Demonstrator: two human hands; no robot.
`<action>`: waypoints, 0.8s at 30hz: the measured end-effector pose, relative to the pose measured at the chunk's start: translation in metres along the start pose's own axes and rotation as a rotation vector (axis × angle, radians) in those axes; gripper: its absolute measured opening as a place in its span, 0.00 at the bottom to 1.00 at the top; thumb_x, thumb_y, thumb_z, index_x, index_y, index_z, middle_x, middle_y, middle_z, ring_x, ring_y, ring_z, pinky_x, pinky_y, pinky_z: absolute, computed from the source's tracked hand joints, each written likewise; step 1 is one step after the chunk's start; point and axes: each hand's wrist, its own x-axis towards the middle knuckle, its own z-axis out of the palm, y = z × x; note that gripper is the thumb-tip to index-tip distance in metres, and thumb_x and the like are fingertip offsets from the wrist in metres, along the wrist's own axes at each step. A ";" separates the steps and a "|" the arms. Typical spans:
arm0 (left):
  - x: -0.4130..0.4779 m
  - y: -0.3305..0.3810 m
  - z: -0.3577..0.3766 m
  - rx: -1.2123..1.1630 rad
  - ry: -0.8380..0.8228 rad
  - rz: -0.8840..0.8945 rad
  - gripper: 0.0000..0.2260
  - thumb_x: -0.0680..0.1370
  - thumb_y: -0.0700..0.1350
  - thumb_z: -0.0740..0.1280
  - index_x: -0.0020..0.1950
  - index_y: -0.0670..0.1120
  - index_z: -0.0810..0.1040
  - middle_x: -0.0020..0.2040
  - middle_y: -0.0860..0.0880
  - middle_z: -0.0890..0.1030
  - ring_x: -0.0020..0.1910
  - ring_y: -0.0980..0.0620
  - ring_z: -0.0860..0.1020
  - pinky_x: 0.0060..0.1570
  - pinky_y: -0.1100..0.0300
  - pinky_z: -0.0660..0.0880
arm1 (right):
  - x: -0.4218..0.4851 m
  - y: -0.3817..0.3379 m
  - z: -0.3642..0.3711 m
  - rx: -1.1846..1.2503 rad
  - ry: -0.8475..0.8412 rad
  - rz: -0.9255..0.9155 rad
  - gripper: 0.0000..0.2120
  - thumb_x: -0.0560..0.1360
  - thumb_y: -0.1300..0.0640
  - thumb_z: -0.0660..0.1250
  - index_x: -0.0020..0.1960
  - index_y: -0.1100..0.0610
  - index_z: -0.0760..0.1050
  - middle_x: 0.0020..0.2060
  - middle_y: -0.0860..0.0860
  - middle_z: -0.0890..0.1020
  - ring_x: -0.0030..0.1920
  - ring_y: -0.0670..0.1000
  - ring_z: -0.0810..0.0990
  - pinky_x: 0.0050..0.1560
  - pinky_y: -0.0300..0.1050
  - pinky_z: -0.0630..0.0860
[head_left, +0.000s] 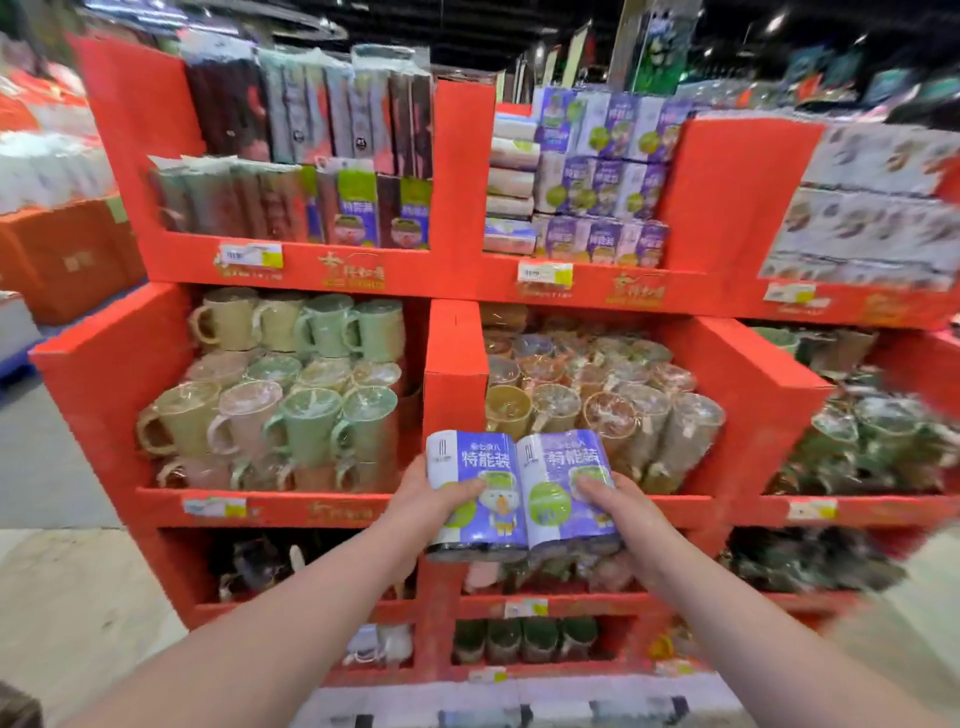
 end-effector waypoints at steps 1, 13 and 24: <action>0.007 0.004 0.006 0.002 -0.014 0.009 0.28 0.68 0.44 0.77 0.65 0.45 0.71 0.55 0.45 0.83 0.51 0.45 0.83 0.52 0.49 0.80 | 0.001 -0.004 -0.006 0.001 0.005 0.003 0.24 0.70 0.47 0.72 0.63 0.56 0.74 0.49 0.56 0.85 0.43 0.55 0.85 0.41 0.47 0.80; 0.143 0.084 0.092 -0.036 -0.207 0.170 0.27 0.69 0.47 0.76 0.65 0.46 0.71 0.56 0.45 0.82 0.54 0.44 0.82 0.57 0.44 0.78 | 0.074 -0.101 -0.079 0.021 0.208 -0.132 0.13 0.76 0.49 0.66 0.58 0.55 0.76 0.42 0.54 0.85 0.33 0.51 0.84 0.32 0.41 0.78; 0.259 0.140 0.103 -0.100 -0.261 0.250 0.22 0.75 0.43 0.71 0.66 0.49 0.66 0.55 0.48 0.81 0.49 0.49 0.82 0.44 0.57 0.80 | 0.164 -0.176 -0.084 -0.032 0.237 -0.223 0.12 0.78 0.52 0.64 0.55 0.59 0.79 0.44 0.58 0.86 0.37 0.54 0.84 0.37 0.43 0.79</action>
